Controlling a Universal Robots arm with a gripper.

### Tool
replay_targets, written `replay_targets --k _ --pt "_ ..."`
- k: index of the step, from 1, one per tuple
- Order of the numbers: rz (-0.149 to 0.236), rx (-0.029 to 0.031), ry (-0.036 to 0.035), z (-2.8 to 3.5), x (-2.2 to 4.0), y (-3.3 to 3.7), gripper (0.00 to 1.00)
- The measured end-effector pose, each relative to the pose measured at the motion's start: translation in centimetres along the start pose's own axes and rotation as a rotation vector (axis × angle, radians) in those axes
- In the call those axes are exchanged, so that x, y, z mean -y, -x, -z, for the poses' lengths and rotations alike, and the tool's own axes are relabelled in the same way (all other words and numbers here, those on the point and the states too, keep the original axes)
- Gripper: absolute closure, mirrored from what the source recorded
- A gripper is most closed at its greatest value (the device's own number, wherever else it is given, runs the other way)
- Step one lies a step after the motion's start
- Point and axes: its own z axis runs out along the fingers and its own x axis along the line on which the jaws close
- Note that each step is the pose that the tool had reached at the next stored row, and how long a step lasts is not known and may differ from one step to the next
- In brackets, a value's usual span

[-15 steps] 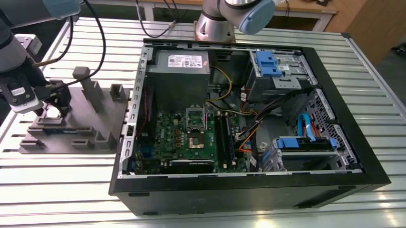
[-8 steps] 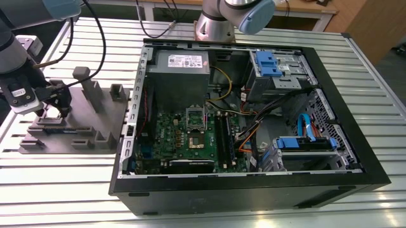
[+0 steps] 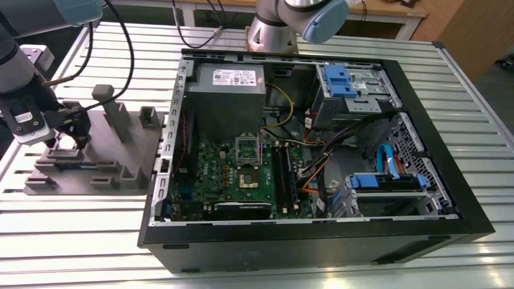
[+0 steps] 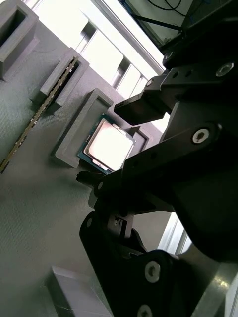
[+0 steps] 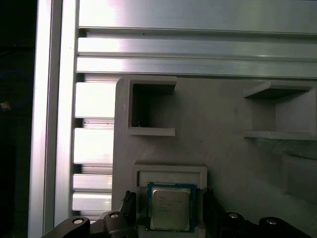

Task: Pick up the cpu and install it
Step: 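Pick up the cpu and move it towards the insertion slot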

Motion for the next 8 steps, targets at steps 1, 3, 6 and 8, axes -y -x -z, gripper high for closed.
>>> replay_targets --k 1,3,6,8 --pt "0.000 0.0000 0.0000 0.00 0.00 0.00 0.35" --pt "0.000 0.0001 0.0000 0.00 0.00 0.00 0.37" --pt "0.000 0.0001 -0.0003 0.02 0.00 0.00 0.44" --pt "0.000 0.0001 -0.0004 0.05 0.00 0.01 0.44"
